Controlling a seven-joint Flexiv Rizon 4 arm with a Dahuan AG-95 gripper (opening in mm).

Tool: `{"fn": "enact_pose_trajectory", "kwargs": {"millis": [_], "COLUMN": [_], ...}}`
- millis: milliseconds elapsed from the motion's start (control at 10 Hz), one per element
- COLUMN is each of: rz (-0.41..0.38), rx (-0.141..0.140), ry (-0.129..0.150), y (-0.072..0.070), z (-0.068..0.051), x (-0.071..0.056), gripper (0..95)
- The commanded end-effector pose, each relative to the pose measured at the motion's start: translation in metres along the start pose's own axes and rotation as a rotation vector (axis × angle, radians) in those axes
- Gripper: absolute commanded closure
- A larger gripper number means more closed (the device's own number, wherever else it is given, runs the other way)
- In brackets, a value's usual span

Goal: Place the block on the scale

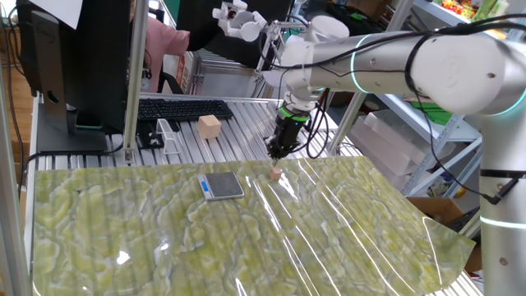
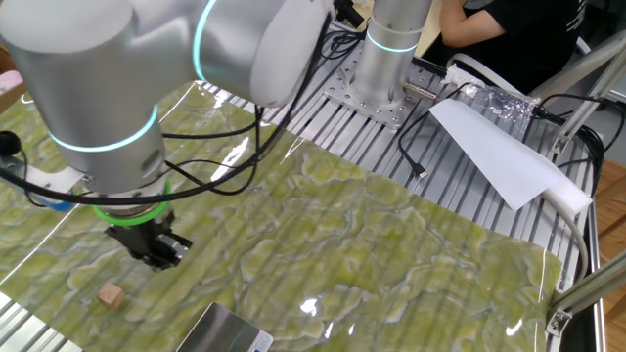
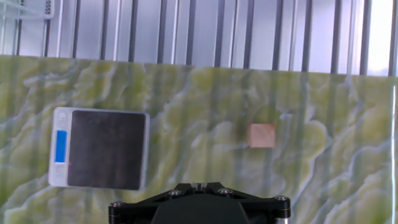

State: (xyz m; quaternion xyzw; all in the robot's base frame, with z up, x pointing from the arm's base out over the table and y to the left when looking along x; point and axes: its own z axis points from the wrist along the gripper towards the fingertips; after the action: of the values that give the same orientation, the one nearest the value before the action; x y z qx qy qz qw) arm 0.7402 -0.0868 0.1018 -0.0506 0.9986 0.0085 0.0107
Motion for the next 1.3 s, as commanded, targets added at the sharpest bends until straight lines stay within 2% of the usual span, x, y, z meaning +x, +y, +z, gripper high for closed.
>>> {"fn": "enact_pose_trajectory", "kwargs": {"millis": [100, 300, 400, 800, 1100, 1200, 1300], "rz": [-0.003, -0.005, -0.008, -0.027, -0.029, -0.034, -0.038], "rx": [0.001, 0.003, 0.013, 0.013, 0.014, 0.016, 0.016], "ry": [-0.008, -0.009, -0.006, -0.009, -0.010, -0.023, -0.023], "y": [-0.006, -0.011, -0.014, -0.024, -0.040, -0.045, -0.048], "z": [0.001, 0.001, 0.001, 0.004, 0.012, 0.015, 0.015], "x": [-0.003, -0.011, -0.016, -0.031, -0.032, -0.032, -0.033], "gripper": [95.0, 95.0, 95.0, 95.0, 95.0, 95.0, 95.0]}}
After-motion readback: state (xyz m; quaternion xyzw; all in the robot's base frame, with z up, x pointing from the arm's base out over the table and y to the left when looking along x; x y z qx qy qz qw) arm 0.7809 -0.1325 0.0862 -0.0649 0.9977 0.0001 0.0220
